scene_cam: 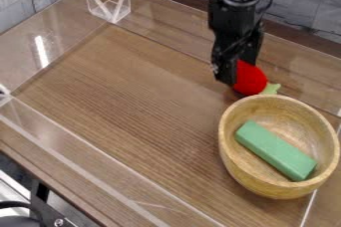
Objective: Move the red fruit to the left side of the table
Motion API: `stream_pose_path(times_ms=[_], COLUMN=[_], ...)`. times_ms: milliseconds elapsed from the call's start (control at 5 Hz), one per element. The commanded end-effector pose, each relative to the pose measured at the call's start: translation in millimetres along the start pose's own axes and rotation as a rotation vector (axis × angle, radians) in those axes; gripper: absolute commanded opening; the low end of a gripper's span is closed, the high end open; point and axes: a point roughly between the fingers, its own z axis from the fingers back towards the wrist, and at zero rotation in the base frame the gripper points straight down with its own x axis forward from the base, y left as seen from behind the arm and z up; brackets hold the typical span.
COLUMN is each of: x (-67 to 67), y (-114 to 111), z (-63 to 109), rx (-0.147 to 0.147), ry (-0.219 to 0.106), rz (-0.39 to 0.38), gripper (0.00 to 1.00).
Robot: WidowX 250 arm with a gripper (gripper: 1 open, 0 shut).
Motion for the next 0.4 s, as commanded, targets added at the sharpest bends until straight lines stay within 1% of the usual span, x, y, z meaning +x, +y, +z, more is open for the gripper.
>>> stream_pose_path(times_ms=[0, 200], x=[5.7, 7.1], y=[-10.4, -18.3], z=[28.9, 48.5], rx=[-0.046, -0.049], ry=[0.023, 0.077], rz=[0.043, 0.049], gripper=[0.00, 0.00])
